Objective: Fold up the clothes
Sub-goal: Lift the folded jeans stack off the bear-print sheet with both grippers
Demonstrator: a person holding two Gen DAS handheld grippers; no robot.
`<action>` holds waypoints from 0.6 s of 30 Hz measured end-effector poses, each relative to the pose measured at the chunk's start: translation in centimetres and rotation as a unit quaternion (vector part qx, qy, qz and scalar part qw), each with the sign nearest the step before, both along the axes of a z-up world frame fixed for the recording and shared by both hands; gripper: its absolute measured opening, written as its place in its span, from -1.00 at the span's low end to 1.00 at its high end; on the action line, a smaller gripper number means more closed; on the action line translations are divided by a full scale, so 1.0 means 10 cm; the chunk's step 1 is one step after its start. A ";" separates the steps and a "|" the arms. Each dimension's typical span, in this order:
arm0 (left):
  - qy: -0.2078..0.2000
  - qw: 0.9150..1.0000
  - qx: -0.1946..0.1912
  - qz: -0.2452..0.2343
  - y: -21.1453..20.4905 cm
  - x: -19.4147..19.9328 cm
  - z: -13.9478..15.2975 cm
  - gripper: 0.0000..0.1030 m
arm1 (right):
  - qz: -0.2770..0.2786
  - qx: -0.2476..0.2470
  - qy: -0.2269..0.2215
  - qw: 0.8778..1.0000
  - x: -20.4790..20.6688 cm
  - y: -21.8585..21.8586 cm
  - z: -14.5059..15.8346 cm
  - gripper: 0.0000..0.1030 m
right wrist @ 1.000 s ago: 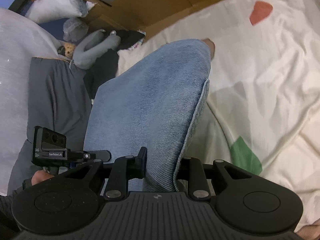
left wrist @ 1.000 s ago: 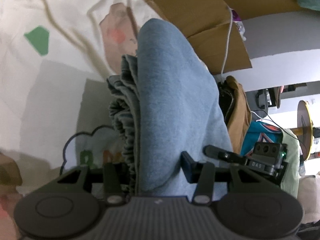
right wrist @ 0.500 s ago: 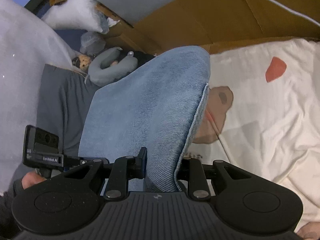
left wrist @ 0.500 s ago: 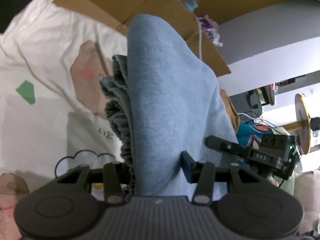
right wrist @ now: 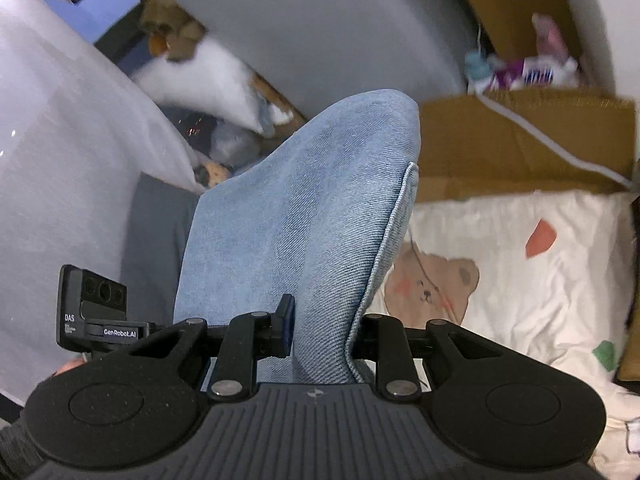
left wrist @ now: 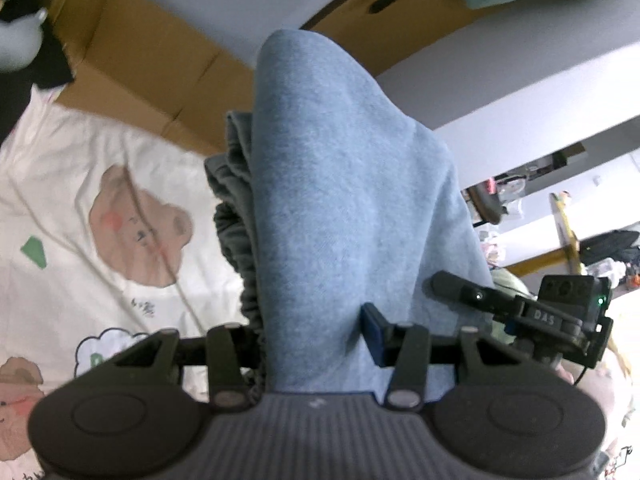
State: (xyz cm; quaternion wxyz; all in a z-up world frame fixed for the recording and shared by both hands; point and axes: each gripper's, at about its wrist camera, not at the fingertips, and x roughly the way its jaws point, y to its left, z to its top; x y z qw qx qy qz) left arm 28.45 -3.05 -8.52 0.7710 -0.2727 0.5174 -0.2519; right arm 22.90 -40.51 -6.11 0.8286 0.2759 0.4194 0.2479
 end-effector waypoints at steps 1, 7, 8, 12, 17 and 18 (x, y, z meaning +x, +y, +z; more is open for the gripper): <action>-0.008 1.000 0.003 -0.001 -0.18 -0.02 0.12 -0.04 | -0.005 0.000 -0.005 1.000 -0.05 -0.03 0.14 -0.54; -0.018 1.000 -0.006 -0.006 -0.33 -0.21 0.68 -0.04 | -0.029 0.000 -0.030 0.999 -0.42 -0.19 0.82 -0.54; -0.019 1.000 -0.005 -0.008 -0.35 -0.24 0.74 -0.04 | -0.031 -0.002 -0.034 0.999 -0.48 -0.20 0.90 -0.54; -0.041 0.999 0.007 -0.026 -0.54 -0.39 1.08 -0.04 | -0.049 0.002 -0.043 0.998 -0.76 -0.30 1.16 -0.54; -0.067 0.997 -0.006 -0.047 -0.76 -0.61 1.34 -0.04 | -0.071 0.008 -0.069 0.995 -1.13 -0.50 1.46 -0.54; -0.069 0.996 -0.009 -0.050 -0.81 -0.64 1.38 -0.04 | -0.075 0.008 -0.073 0.994 -1.21 -0.54 1.51 -0.54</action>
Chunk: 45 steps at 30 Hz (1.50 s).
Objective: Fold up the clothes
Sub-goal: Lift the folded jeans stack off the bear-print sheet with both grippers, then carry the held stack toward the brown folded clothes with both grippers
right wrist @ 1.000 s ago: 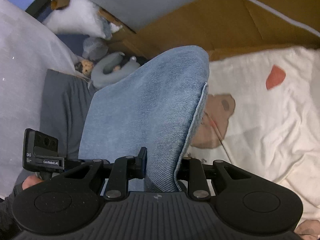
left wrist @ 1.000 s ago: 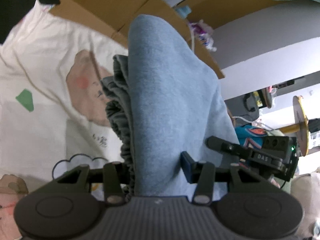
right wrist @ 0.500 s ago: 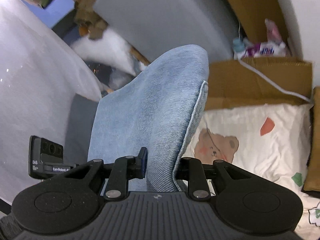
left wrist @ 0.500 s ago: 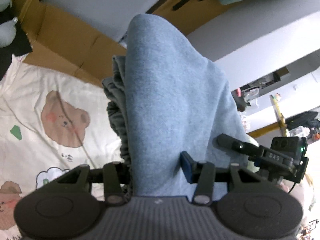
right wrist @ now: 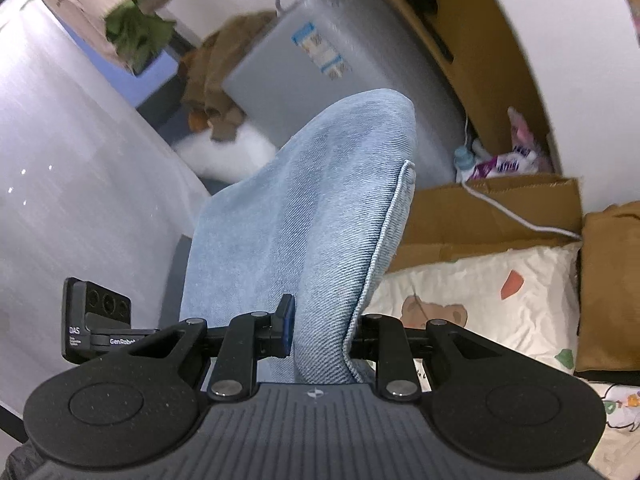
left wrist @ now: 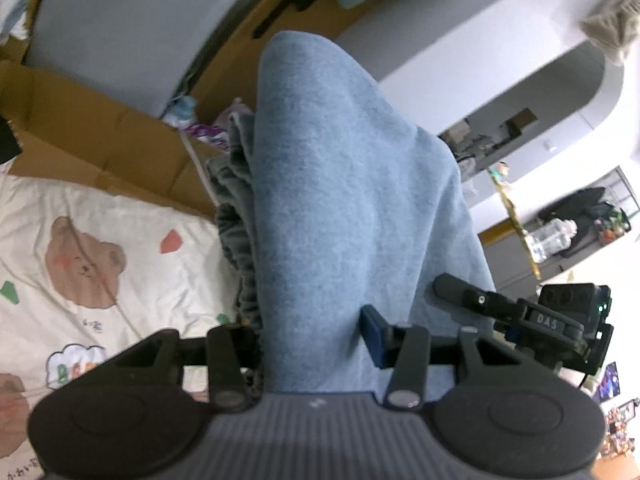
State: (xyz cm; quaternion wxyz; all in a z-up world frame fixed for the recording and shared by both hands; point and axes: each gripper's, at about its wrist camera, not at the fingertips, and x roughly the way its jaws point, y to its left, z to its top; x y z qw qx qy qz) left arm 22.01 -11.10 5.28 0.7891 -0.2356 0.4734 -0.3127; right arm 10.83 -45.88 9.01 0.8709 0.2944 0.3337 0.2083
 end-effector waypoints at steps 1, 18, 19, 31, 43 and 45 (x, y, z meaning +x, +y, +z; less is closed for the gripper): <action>-0.001 1.000 -0.002 -0.002 -0.05 -0.01 0.03 -0.04 | -0.004 -0.001 -0.003 1.000 -0.06 -0.04 0.05 -0.54; -0.017 0.998 -0.038 -0.054 -1.06 -0.08 0.38 -0.04 | -0.088 -0.044 -0.044 0.994 -0.84 -0.88 0.64 -0.54; -0.020 0.997 -0.039 -0.059 -1.13 -0.07 0.38 -0.04 | -0.093 -0.045 -0.047 0.994 -0.88 -0.94 0.65 -0.54; -0.021 0.992 -0.055 -0.113 -1.53 0.11 0.24 -0.09 | -0.146 -0.035 -0.059 0.987 -1.02 -1.36 0.41 -0.54; -0.014 0.985 -0.058 -0.161 -1.81 0.41 -0.19 -0.10 | -0.198 -0.011 -0.052 0.979 -0.98 -1.55 -0.09 -0.60; -0.011 0.985 -0.054 -0.163 -1.88 0.45 -0.27 -0.10 | -0.205 -0.005 -0.046 0.978 -0.96 -1.60 -0.20 -0.60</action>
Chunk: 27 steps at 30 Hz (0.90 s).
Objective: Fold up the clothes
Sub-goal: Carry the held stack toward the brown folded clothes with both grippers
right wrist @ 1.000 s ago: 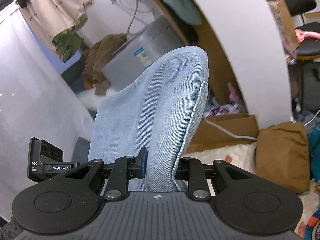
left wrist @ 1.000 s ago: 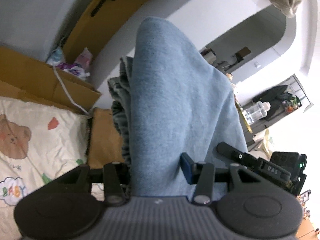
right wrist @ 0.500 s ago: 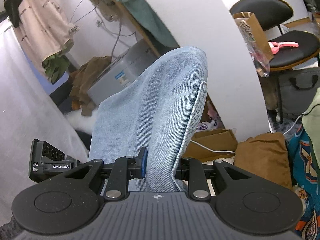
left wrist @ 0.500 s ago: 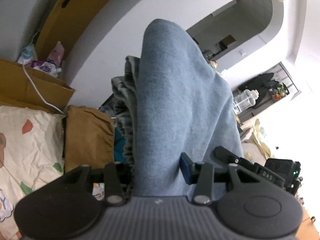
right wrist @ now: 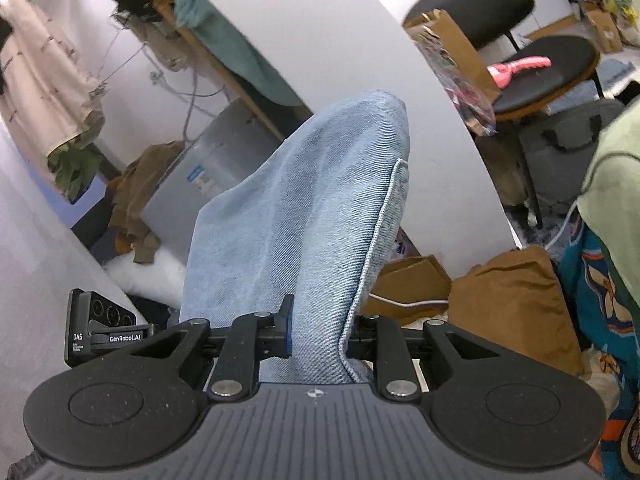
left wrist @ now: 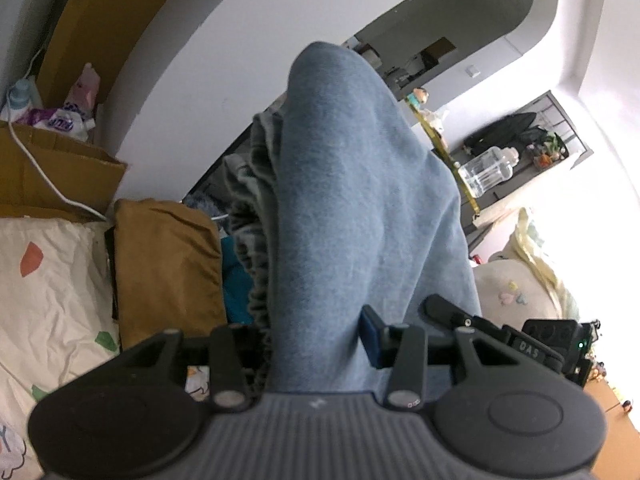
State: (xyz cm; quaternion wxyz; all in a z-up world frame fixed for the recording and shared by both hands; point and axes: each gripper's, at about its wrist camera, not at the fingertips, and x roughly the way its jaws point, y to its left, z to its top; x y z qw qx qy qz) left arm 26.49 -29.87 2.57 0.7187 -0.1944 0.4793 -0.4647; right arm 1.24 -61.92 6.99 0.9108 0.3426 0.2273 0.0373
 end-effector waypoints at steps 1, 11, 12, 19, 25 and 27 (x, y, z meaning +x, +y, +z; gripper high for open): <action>0.003 1.000 0.001 -0.001 -0.04 0.03 -0.05 -0.10 | -0.003 0.002 0.003 1.000 0.02 -0.03 -0.06 -0.60; 0.019 1.000 -0.005 0.004 -0.29 0.43 -0.62 -0.10 | -0.032 0.011 0.012 0.999 0.34 -0.30 -0.61 -0.60; 0.019 1.000 -0.001 0.005 -0.33 0.47 -0.68 -0.10 | -0.034 0.012 0.013 0.999 0.39 -0.33 -0.68 -0.59; 0.024 0.999 0.011 0.018 -0.60 0.84 -1.08 -0.11 | -0.038 0.028 0.017 0.999 0.78 -0.65 -1.17 -0.59; 0.041 0.999 -0.004 0.020 -0.81 1.13 -1.54 -0.12 | -0.035 0.015 0.034 0.999 1.17 -0.92 -1.51 -0.59; 0.045 0.999 -0.004 0.018 -0.91 1.21 -1.69 -0.15 | -0.033 0.008 0.040 0.999 1.28 -1.02 -1.64 -0.60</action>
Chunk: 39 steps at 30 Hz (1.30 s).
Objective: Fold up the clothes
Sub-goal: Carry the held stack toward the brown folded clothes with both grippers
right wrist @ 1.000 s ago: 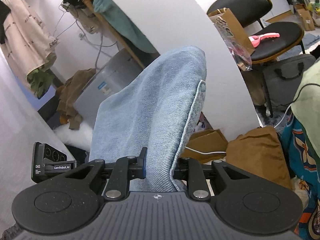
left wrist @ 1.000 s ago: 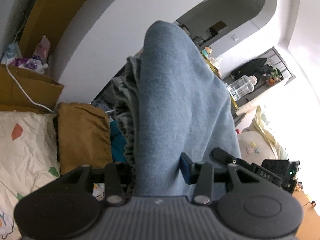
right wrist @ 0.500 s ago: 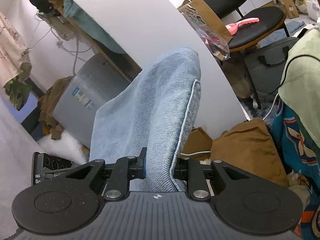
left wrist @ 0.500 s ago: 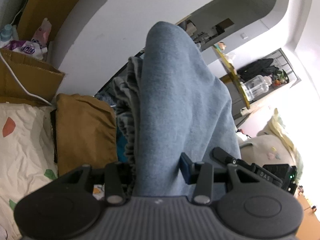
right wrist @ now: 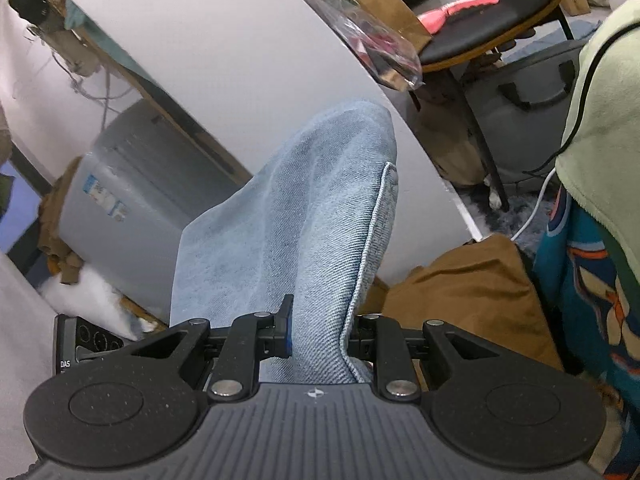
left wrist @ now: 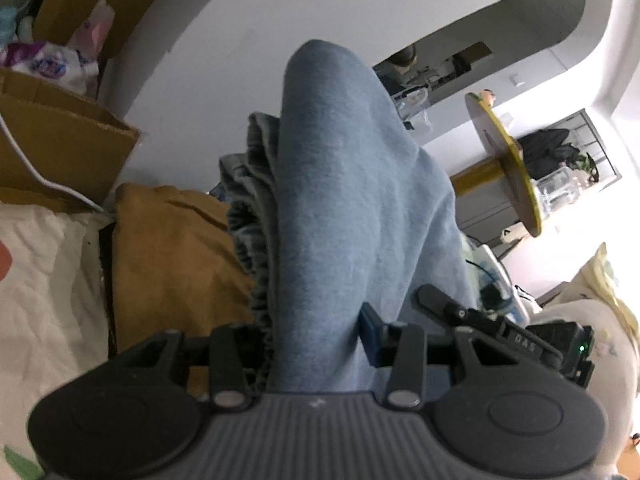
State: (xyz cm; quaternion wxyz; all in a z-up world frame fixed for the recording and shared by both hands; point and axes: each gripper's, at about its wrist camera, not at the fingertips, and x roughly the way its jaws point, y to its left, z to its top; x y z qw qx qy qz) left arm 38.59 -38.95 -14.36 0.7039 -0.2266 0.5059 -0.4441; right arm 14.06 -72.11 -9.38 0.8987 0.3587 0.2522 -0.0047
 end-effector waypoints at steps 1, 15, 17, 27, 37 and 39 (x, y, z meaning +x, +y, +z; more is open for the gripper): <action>0.002 1.000 -0.004 0.000 -0.02 0.01 -0.05 -0.16 | 0.002 -0.003 0.003 1.000 0.04 -0.05 -0.07 -0.60; 0.027 0.999 -0.025 -0.009 -0.37 0.20 -1.11 -0.16 | 0.009 0.004 0.034 0.999 0.30 -0.55 -1.05 -0.60; 0.025 1.000 -0.019 -0.005 -0.37 0.21 -1.18 -0.16 | 0.011 0.002 0.035 0.999 0.35 -0.58 -1.17 -0.60; 0.036 0.999 0.000 0.028 -0.39 0.48 -1.45 -0.18 | 0.028 -0.005 0.038 0.999 0.68 -0.66 -1.50 -0.60; 0.049 0.998 0.020 0.046 -0.47 0.62 -1.63 -0.19 | 0.032 0.001 0.060 0.998 0.97 -0.75 -1.74 -0.61; 0.052 0.997 0.025 0.048 -0.47 0.63 -1.67 -0.19 | 0.036 -0.002 0.066 0.997 1.04 -0.76 -1.80 -0.61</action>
